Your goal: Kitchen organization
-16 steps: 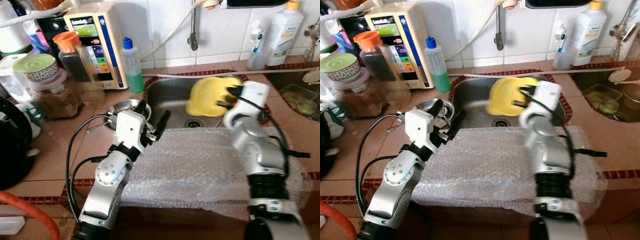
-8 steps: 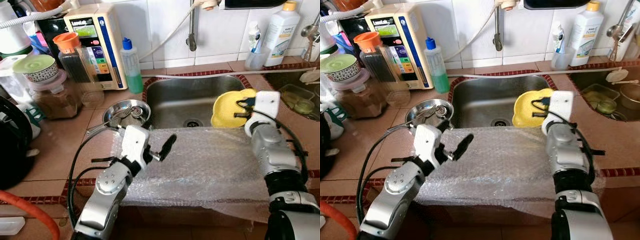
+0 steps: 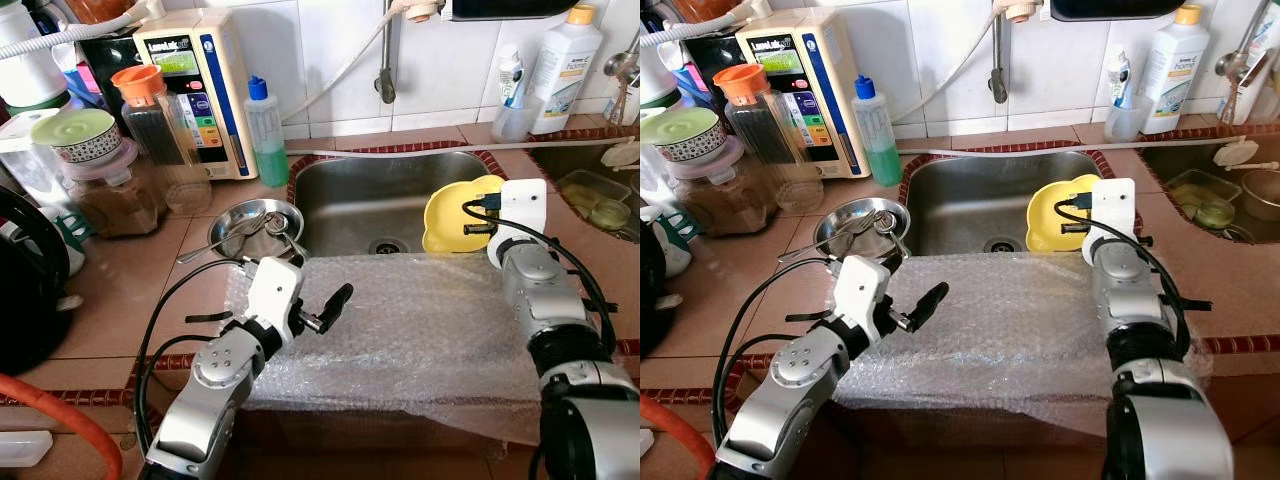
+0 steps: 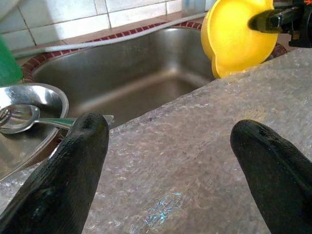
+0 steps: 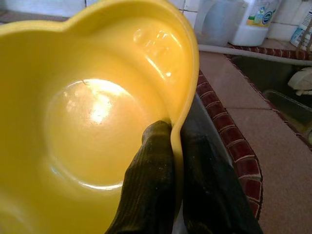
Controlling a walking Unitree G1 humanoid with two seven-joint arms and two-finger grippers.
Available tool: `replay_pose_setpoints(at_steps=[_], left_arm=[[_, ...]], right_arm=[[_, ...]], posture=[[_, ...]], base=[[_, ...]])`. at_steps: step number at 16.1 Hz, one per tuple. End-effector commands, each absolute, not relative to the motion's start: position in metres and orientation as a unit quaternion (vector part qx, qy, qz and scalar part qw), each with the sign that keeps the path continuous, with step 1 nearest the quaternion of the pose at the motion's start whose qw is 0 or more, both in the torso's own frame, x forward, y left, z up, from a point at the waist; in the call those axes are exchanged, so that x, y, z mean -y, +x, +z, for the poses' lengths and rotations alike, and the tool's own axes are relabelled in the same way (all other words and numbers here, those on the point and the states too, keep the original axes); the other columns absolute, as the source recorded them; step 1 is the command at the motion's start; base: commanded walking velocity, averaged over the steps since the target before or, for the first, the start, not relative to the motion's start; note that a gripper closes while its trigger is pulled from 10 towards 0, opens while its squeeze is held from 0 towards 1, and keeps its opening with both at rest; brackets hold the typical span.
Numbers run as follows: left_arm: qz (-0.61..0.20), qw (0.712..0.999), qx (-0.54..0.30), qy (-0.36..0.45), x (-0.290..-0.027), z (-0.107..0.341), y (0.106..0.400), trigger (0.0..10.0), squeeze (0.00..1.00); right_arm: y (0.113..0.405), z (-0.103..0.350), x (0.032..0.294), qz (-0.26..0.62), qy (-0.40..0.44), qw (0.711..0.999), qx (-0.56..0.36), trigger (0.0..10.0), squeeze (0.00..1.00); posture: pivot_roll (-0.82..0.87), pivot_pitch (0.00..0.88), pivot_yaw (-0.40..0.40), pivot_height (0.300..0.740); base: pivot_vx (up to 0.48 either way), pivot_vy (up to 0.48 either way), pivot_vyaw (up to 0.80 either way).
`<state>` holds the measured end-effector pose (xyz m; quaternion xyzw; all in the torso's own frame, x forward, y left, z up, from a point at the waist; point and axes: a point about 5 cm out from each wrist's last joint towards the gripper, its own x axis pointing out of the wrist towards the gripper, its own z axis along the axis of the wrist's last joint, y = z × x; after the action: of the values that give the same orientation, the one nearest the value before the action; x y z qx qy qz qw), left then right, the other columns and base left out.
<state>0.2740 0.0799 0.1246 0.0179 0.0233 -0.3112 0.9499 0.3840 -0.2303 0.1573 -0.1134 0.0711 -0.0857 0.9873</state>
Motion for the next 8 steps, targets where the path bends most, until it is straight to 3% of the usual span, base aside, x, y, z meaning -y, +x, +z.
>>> replay_pose_setpoints(at_steps=[1,2,8], left_arm=[[-0.319,0.947,-0.021,0.028,-0.0784,0.1290,0.2739,10.0,1.00],[-0.320,0.947,-0.024,0.028,-0.0780,0.1288,0.2734,10.0,1.00],[-0.329,0.943,-0.048,0.034,-0.0773,0.1247,0.2694,10.0,1.00]], right_arm=[[0.3836,0.1507,0.2313,-0.085,-0.125,0.984,-0.093,10.0,0.55],[0.3840,0.1499,0.2322,-0.086,-0.124,0.984,-0.095,10.0,1.00],[0.3835,0.1433,0.2383,-0.098,-0.129,0.980,-0.113,10.0,1.00]], posture=[[-0.27,0.051,0.144,0.740],[-0.27,0.051,0.144,0.740],[-0.26,0.054,0.143,0.740]], base=[[0.000,0.000,0.00],[0.000,0.000,0.00],[0.000,0.000,0.00]])
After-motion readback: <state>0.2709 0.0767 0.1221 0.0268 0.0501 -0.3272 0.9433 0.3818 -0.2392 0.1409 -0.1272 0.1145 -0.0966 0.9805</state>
